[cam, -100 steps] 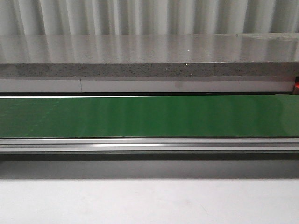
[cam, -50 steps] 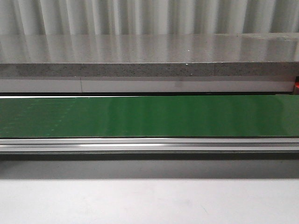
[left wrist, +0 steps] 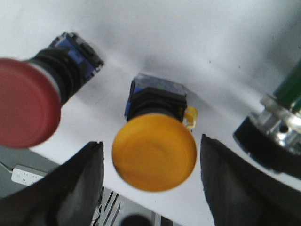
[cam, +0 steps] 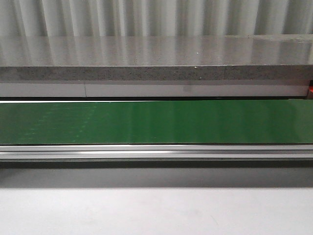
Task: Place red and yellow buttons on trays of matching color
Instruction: 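Grasp a yellow button with the left gripper and lower it onto the belt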
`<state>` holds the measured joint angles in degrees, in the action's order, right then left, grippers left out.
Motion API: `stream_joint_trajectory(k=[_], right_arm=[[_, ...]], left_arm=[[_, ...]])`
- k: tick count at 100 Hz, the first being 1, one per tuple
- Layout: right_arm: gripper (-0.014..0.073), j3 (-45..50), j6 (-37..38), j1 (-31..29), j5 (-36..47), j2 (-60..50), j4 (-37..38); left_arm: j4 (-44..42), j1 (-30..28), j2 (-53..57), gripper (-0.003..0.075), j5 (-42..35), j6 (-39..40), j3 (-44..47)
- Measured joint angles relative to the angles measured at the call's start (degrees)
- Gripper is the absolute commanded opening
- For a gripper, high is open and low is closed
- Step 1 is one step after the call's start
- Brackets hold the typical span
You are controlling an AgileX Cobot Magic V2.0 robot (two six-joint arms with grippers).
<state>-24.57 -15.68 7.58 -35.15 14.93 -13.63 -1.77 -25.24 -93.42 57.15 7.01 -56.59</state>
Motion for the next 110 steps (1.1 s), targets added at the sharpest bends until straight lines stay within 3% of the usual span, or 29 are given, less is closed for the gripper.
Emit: stream_joint_trajectory(k=[12,41,73,91,110], right_arm=[[-0.0067,0.0,0.0,0.0,0.0,0.0,0.0],[-0.0067,0.0,0.0,0.0,0.0,0.0,0.0],[-0.0067,0.0,0.0,0.0,-0.14,0.0,0.0],[-0.0067,0.0,0.0,0.0,-0.13,0.0,0.0],[-0.0067,0.0,0.0,0.0,-0.13,0.0,0.0]], left_arm=[[0.12,0.0,-1.28,0.0405,-2.65,-0.13,-0.14],[0.22,0.0,-1.46,0.0178,-4.61,-0.13,-0.14],[0.22,0.0,-0.04,0.0175,-2.15,-1.28,-2.57],[0.31,0.83,2.72,0.0175,2.93,-1.56,-10.86],[0.2,5.67,3.1,0.0175,9.25,-2.22,-20.05]])
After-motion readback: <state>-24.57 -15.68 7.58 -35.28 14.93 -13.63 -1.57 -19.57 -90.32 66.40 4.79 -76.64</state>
